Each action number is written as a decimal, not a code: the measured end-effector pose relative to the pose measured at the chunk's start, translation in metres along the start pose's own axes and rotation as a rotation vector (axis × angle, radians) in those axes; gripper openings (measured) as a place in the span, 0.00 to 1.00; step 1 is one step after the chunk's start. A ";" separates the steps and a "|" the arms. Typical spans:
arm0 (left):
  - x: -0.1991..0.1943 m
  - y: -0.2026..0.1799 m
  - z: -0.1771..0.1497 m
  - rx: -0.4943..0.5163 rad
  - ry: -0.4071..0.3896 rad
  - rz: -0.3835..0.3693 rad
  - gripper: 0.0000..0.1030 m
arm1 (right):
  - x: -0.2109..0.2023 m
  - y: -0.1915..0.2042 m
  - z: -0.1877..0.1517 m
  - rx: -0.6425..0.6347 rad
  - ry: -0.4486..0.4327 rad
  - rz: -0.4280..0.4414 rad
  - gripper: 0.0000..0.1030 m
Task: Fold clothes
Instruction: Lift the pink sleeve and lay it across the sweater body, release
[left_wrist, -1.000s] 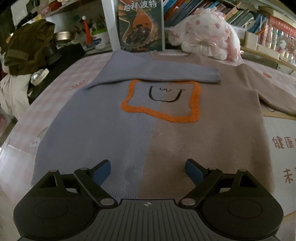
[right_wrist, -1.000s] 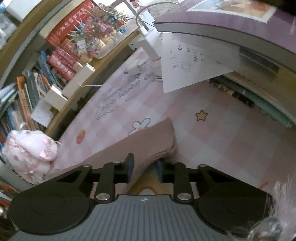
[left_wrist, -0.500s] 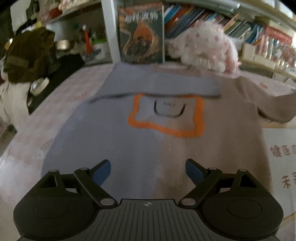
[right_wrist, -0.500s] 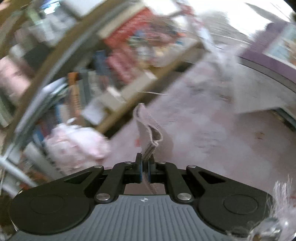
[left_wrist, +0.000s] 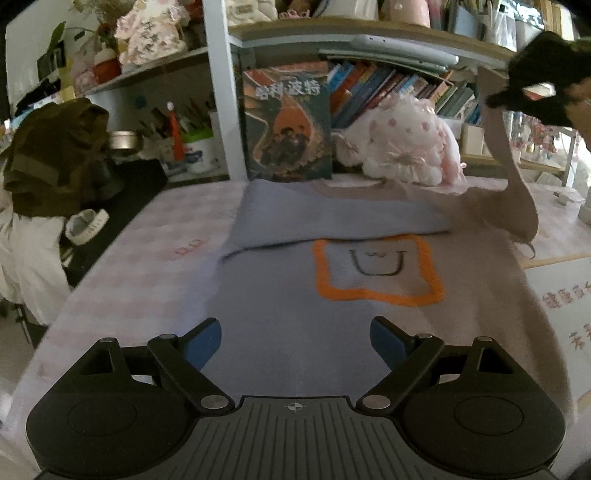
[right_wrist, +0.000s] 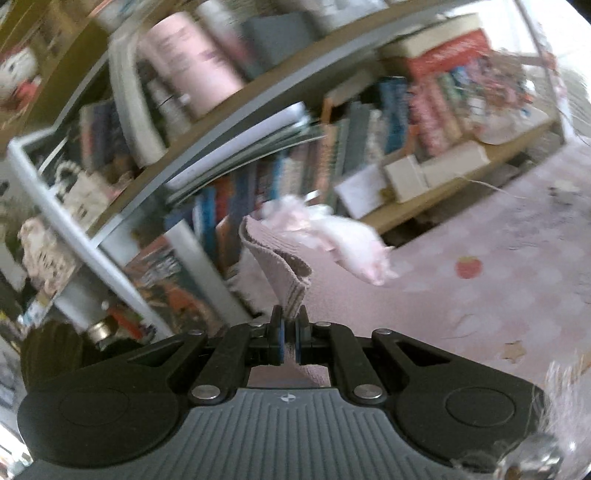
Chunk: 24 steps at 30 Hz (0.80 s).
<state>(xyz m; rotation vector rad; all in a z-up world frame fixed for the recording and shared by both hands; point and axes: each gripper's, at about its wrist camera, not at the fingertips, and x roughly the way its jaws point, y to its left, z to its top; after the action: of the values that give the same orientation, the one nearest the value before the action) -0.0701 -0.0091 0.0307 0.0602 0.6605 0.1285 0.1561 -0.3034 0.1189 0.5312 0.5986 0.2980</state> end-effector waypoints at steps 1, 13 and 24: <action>-0.002 0.007 -0.002 0.008 -0.003 -0.001 0.87 | 0.004 0.010 -0.004 -0.009 0.004 0.003 0.05; -0.014 0.092 -0.025 0.002 0.013 0.052 0.88 | 0.084 0.117 -0.075 -0.090 0.087 0.020 0.05; -0.016 0.117 -0.030 0.004 0.037 0.053 0.88 | 0.140 0.138 -0.126 -0.111 0.250 -0.025 0.11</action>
<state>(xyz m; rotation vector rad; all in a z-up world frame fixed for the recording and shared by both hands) -0.1131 0.1052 0.0282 0.0798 0.6966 0.1798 0.1749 -0.0827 0.0433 0.3812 0.8250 0.3747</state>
